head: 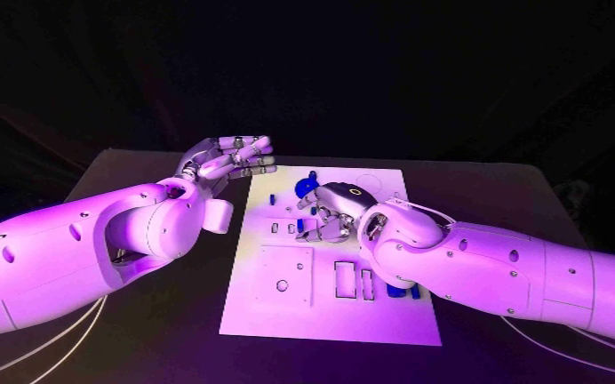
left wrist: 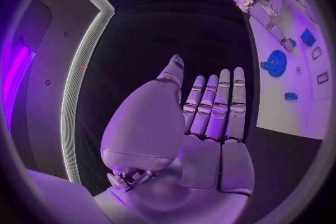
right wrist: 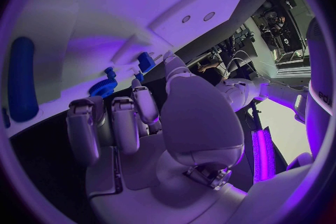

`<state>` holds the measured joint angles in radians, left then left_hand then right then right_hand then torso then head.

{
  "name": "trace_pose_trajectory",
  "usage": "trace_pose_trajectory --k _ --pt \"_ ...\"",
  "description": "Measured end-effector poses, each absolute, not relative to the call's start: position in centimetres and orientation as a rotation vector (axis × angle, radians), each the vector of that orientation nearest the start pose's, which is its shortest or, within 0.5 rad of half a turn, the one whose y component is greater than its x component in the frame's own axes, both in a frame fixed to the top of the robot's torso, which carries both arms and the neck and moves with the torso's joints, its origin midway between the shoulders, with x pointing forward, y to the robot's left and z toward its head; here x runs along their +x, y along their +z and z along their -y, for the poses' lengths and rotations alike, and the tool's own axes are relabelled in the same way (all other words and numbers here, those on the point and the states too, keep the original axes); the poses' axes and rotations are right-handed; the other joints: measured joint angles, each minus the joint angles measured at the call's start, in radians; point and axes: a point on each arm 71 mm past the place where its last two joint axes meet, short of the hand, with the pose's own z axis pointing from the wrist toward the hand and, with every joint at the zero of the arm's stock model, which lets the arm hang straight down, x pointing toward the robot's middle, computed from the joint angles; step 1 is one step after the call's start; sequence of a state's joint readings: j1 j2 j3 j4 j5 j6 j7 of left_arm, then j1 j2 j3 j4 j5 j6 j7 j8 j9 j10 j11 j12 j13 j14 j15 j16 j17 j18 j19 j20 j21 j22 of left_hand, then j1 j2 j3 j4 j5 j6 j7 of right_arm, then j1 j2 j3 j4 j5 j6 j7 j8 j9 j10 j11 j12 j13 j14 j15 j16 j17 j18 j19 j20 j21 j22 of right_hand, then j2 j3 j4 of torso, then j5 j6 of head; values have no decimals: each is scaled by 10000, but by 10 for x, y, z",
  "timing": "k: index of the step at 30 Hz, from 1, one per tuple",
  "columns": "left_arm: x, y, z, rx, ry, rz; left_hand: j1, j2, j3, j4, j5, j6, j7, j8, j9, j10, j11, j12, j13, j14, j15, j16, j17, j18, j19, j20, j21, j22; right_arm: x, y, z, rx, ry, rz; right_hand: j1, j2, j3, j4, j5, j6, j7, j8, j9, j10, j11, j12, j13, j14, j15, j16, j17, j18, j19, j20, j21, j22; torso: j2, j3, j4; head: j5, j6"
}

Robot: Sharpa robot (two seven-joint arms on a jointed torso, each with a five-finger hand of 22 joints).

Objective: Assemble the parts on the task board

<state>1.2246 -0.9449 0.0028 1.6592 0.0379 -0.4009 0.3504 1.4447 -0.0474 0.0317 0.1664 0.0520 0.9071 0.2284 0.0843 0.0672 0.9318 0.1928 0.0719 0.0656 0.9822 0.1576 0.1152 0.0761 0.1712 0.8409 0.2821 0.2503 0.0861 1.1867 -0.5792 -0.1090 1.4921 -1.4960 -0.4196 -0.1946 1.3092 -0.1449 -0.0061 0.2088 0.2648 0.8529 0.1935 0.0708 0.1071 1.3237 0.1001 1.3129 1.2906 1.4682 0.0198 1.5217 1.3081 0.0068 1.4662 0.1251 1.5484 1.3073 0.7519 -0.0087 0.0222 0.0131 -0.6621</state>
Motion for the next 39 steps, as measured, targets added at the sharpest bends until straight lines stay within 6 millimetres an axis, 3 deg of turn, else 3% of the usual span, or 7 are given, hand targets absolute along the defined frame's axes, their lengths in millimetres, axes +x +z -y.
trace_pose_trajectory --k 9,16,17,21,25,33,39 --pt "487 -154 -232 -11263 -14561 -14526 104 266 16 -206 0 907 -315 311 104 1738 -513 690 271 1655 -589 978 464 0 1137 -421 715 251 471 -156 134 -363 8712 -15092 463 316 33 246 391 792 -254 445 87 -261 -152 -258 -281 -15 -16 -364 -1 127 0 0 -612 8 -146 28 -140 161 78" --pt "497 -158 -226 -9601 -13669 -16717 240 532 242 -115 0 1784 -997 673 250 3685 -1289 1745 861 3985 -1559 3501 1867 -3 3008 -1402 2304 1023 474 -133 194 2119 8975 -15102 297 482 -49 329 448 1368 -505 873 263 -205 -297 -258 -311 -15 -205 -403 -2 154 -1 -115 -644 7 -355 79 -317 347 42" --pt "500 -157 -224 -9203 -13408 -17167 186 602 337 -45 29 1880 -1093 727 284 3813 -1387 1982 1058 4228 -1682 4412 2609 -2 3324 -1608 2713 1252 473 -131 200 2440 9018 -15126 279 500 -79 353 448 1368 -506 873 278 -177 -325 -258 -307 1 -221 -403 -2 154 -7 -147 -644 7 -382 84 -335 368 20" --pt "509 -155 -215 -7731 -12286 -18657 -365 401 409 436 -31 2069 -1283 902 464 3835 -1582 3267 2192 4821 -1938 10433 9042 -3 4069 -2182 4491 2311 471 -129 218 3249 9044 -15193 198 577 -300 413 448 1401 -539 951 336 -210 -356 -258 -311 -36 -258 -403 -3 152 0 -186 -644 6 -503 130 -399 487 -97" --pt "517 -155 -203 -6206 -10701 -19899 -1222 221 40 1047 -36 2283 -1430 1374 833 3671 -1749 4780 3450 4841 -2040 12712 11853 -21 4523 -2366 6726 4720 470 -130 226 3687 9021 -15277 157 536 -325 438 448 1402 -539 951 339 -214 -360 -258 -330 -36 -257 -442 -3 152 0 -186 -644 6 -611 171 -437 569 -188" --pt "531 -164 -189 -4015 -7030 -21495 -2189 498 -1236 1231 31 1884 -1747 3034 2482 3716 -2117 9605 8299 4845 -2331 14188 12321 -661 5466 -2642 10430 9580 470 -132 233 4036 8903 -15407 -13 551 -572 524 447 1401 -539 951 395 -211 -362 -258 -337 0 -292 -442 -4 152 0 -257 -644 5 -750 204 -460 632 -312" --pt "536 -169 -180 -3121 -5197 -22140 -2260 569 -1666 1249 31 1627 -1820 3571 3121 3886 -2180 10584 9393 4847 -2329 14350 12320 -786 5727 -2697 11091 10676 471 -135 234 4136 8799 -15507 -13 551 -600 548 463 1401 -539 951 399 -177 -395 -258 -337 0 -292 -442 -5 152 0 -257 -655 4 -797 221 -458 644 -368"
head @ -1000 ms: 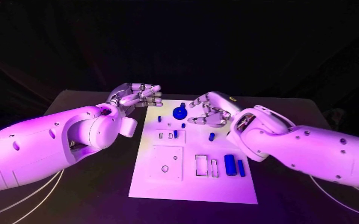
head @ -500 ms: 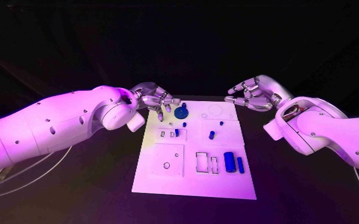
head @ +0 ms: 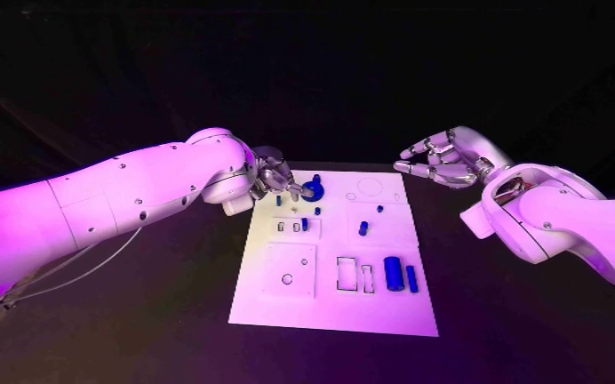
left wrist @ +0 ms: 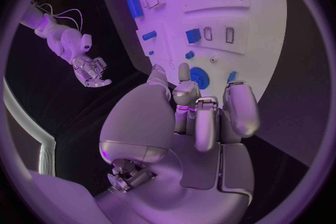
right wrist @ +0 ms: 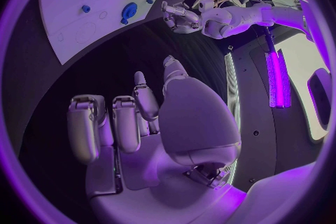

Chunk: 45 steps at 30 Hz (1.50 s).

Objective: Assemble the parts on the task board

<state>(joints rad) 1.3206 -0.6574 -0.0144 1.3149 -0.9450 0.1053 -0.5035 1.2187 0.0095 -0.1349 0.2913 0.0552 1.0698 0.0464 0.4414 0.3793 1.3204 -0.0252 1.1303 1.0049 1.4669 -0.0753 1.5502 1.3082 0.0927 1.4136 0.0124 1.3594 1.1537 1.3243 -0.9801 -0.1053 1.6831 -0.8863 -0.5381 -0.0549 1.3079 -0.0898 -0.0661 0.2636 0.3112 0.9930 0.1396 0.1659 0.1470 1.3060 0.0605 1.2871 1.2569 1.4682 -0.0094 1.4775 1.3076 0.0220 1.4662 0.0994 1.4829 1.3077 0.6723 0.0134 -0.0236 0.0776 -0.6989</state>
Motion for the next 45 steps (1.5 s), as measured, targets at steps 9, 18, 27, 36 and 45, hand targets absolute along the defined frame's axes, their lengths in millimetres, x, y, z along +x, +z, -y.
trace_pose_trajectory --k 9,18,27,36,45 --pt "540 -178 -171 -2558 -3466 -22832 -218 114 -352 -3 0 -270 -21 339 517 0 0 198 256 3 -69 58 -1 -112 158 -54 199 377 472 -138 234 4210 8683 -15629 -41 42 -99 18 160 -38 -37 39 34 0 0 0 1 0 1 -38 -1 0 0 1 -27 -1 -6 -11 13 25 -84" --pt "542 -183 -164 -2302 -2731 -23162 -585 -70 -571 26 0 -372 -18 484 788 0 0 340 407 2 -69 107 -2 -115 231 -55 299 539 473 -142 234 4265 8614 -15746 -39 40 -198 22 369 -38 -37 38 74 0 1 0 1 0 1 -38 -1 0 0 1 -65 -2 12 -22 -3 59 -139" --pt "542 -187 -152 -2018 -2475 -23441 -668 -153 -571 27 0 -444 -17 521 875 -1 0 256 277 2 -69 107 -4 -113 277 -80 317 599 473 -145 234 4297 8561 -15835 -38 39 -249 26 486 -71 -4 38 94 0 1 0 1 0 1 -77 -2 0 0 2 -65 -3 22 -26 -1 18 -200" --pt "542 -189 -149 -1863 -2315 -23648 -744 -230 -571 27 -1 -517 -15 521 948 -75 -2 218 228 2 -68 146 -5 -111 302 -55 347 666 474 -146 233 4299 8544 -15907 -38 39 -321 45 625 -114 -34 38 108 0 1 0 -15 0 1 -77 -3 0 0 2 -104 -4 23 -23 6 18 -238" --pt "542 -191 -145 -1680 -2252 -23849 -796 -282 -571 27 0 -550 18 521 958 -75 -1 218 227 2 -68 146 -6 -105 302 -54 386 709 474 -148 233 4300 8536 -15968 -35 41 -359 28 663 -142 -6 78 118 0 2 0 -15 0 2 -77 -3 0 -1 3 -104 4 24 -23 2 34 -265"
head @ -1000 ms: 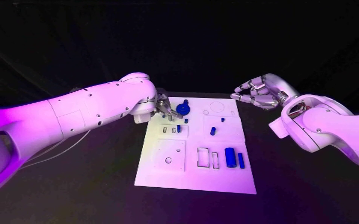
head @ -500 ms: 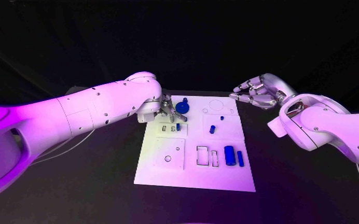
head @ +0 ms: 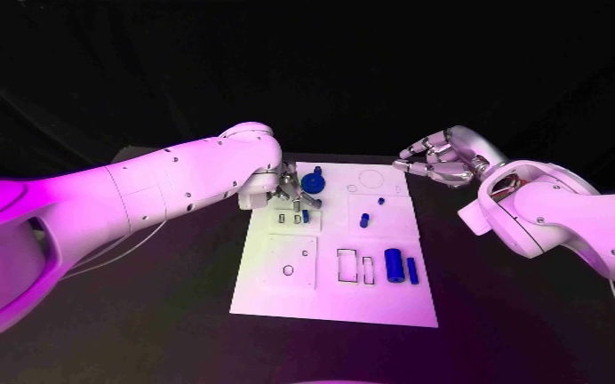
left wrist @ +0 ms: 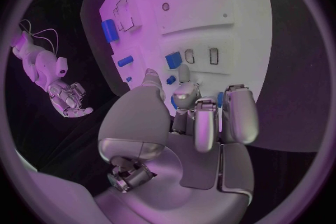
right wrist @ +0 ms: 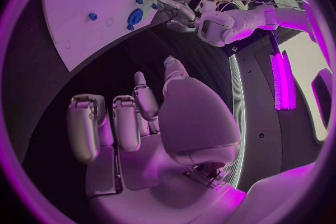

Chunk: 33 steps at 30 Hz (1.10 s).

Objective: Assemble the parts on the task board

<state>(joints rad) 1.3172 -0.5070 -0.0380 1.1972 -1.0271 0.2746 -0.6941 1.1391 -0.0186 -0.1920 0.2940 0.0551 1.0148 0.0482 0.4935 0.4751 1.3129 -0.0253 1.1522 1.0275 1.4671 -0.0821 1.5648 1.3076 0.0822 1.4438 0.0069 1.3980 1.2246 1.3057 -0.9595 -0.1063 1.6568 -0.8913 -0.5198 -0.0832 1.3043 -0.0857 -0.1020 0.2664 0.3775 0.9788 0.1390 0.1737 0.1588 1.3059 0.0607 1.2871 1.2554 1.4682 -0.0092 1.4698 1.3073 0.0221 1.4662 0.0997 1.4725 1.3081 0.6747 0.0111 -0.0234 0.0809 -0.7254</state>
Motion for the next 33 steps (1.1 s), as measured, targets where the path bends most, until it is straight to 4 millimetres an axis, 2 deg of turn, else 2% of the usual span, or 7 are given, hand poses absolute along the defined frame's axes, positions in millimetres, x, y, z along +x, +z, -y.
trace_pose_trajectory --k 9,15,33 --pt "543 -196 -143 -1652 -2166 -23996 4 4 92 -32 0 -72 0 50 93 -21 21 0 -28 0 1 0 0 3 0 0 0 42 474 -149 232 4282 8556 -16008 39 38 0 0 55 0 0 0 14 0 0 0 0 0 0 0 7 -1 0 0 0 -1 14 -2 -8 -40 -21" --pt "544 -198 -145 -1683 -2079 -24066 136 136 127 -67 0 -71 0 50 144 -35 36 0 -33 0 1 0 -1 12 36 37 39 71 474 -149 231 4277 8560 -16021 39 38 0 0 111 0 0 -1 18 0 0 0 0 0 0 0 8 -1 0 0 0 -2 14 4 -6 -51 -42" --pt "544 -204 -143 -1628 -2048 -24238 278 278 181 -66 0 -143 2 92 247 -106 35 -105 -140 0 1 0 -2 22 35 37 39 96 474 -151 230 4271 8573 -16071 78 77 -55 -1 171 0 0 -1 36 0 1 0 1 0 0 0 6 0 0 1 -37 -4 16 8 3 -51 -83"
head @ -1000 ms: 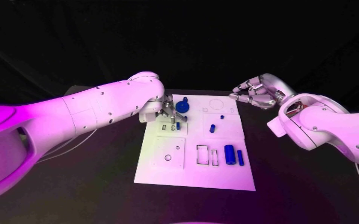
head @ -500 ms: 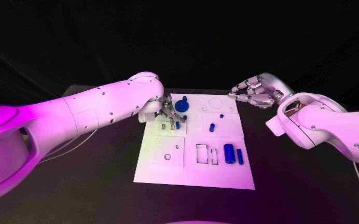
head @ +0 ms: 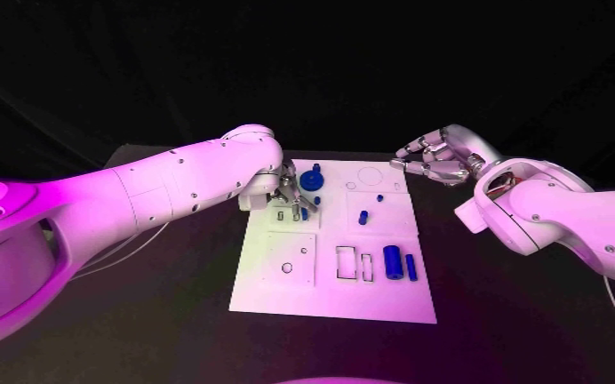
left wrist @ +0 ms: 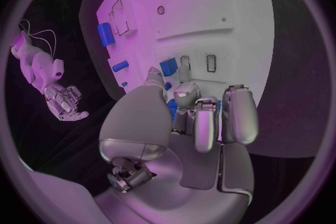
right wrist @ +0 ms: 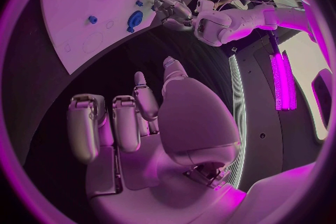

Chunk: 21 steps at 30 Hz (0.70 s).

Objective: Assemble the parts on the task board

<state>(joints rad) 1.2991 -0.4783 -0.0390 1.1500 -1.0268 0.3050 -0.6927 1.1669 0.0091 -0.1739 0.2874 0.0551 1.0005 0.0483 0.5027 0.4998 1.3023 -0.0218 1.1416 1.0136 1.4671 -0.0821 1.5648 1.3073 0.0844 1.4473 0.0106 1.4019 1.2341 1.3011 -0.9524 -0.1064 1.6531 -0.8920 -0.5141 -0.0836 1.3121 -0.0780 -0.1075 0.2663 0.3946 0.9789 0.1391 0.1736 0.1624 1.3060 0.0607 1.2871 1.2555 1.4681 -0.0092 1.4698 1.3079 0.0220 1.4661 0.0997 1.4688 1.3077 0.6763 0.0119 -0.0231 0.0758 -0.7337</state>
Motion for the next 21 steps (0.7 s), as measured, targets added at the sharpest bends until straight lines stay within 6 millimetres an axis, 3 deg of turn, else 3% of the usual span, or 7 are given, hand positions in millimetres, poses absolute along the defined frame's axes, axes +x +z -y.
trace_pose_trajectory --k 10,13,21 --pt "544 -204 -141 -1659 -2144 -24204 42 41 0 0 0 0 0 0 15 0 0 0 1 0 0 0 0 2 0 0 0 24 475 -151 230 4271 8562 -16084 0 0 0 0 0 0 0 0 -1 0 0 0 0 0 0 0 -1 0 0 0 0 -1 0 4 1 -12 -9" --pt "544 -204 -142 -1704 -2153 -24182 41 41 0 0 0 0 0 20 25 0 0 0 1 0 0 0 1 -147 0 0 0 33 475 -151 230 4271 8558 -16087 0 0 0 0 0 0 0 0 -1 0 0 0 0 0 0 0 -2 0 0 0 0 -1 0 4 2 -9 -12" --pt "544 -204 -143 -1761 -2174 -24168 311 310 110 -66 0 1 0 83 131 0 0 0 -15 0 0 0 7 -146 0 0 39 70 475 -152 229 4262 8568 -16120 41 40 0 0 0 0 0 0 -1 0 0 0 0 0 0 0 -3 0 0 0 0 -2 5 8 9 -17 -20"
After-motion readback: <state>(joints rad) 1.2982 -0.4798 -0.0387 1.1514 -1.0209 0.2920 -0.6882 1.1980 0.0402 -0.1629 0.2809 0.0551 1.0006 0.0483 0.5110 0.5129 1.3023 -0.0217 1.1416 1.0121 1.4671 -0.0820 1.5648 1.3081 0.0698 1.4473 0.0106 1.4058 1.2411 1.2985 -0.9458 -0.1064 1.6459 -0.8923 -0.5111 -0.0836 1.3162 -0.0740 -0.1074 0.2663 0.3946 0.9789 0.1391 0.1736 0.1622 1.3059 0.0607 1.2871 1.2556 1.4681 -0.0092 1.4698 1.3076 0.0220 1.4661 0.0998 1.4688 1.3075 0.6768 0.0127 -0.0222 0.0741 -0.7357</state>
